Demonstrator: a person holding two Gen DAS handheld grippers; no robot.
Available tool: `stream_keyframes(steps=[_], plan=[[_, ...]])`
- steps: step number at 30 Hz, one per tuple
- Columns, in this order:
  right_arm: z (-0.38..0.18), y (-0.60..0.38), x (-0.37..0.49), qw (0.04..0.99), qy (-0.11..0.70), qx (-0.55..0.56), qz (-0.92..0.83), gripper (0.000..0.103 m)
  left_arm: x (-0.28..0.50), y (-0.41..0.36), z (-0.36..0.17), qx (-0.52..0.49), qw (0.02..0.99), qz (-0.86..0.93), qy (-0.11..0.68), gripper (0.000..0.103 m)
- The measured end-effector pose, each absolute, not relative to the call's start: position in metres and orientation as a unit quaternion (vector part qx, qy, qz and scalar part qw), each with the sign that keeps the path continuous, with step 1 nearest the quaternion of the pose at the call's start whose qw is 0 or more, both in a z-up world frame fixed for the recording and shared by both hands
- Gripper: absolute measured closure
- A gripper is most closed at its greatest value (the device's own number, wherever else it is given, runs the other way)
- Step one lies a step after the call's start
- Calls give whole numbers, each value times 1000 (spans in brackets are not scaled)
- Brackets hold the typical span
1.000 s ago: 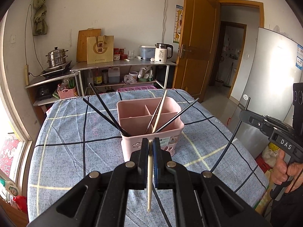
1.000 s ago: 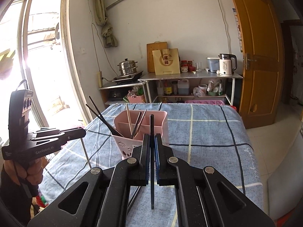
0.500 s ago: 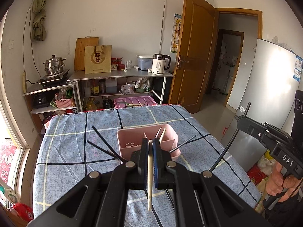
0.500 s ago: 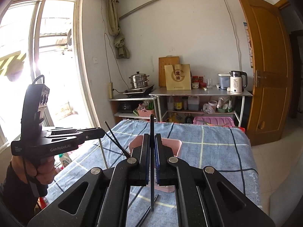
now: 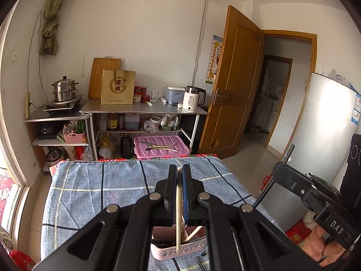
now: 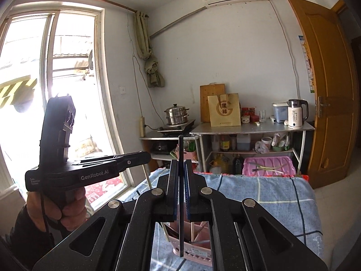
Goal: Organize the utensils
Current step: 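Lower both chopsticks into the basket and open both tools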
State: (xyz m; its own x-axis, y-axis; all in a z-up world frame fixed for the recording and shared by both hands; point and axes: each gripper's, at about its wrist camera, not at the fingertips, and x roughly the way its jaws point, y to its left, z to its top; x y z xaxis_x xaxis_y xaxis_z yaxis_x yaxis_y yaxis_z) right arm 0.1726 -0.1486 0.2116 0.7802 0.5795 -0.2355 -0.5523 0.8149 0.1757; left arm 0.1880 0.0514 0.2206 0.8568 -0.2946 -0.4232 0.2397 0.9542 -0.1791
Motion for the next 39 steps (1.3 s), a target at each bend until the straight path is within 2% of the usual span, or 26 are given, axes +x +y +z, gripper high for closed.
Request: stream_keyframes(steps=[12, 32, 33, 36, 39], plan=[[189, -129, 210, 945, 148, 50, 289, 99, 230, 63, 189, -81, 955, -133, 251, 98], [130, -119, 229, 926, 254, 4, 281, 98, 246, 56, 130, -58, 930, -133, 337, 96], [131, -121, 227, 927, 252, 5, 279, 95, 245, 56, 130, -58, 931, -133, 337, 94], [137, -127, 222, 930, 244, 8, 276, 90, 241, 59, 134, -62, 933, -129, 329, 74], [144, -133, 213, 933, 232, 9, 275, 89, 234, 62, 142, -66, 939, -127, 313, 72]])
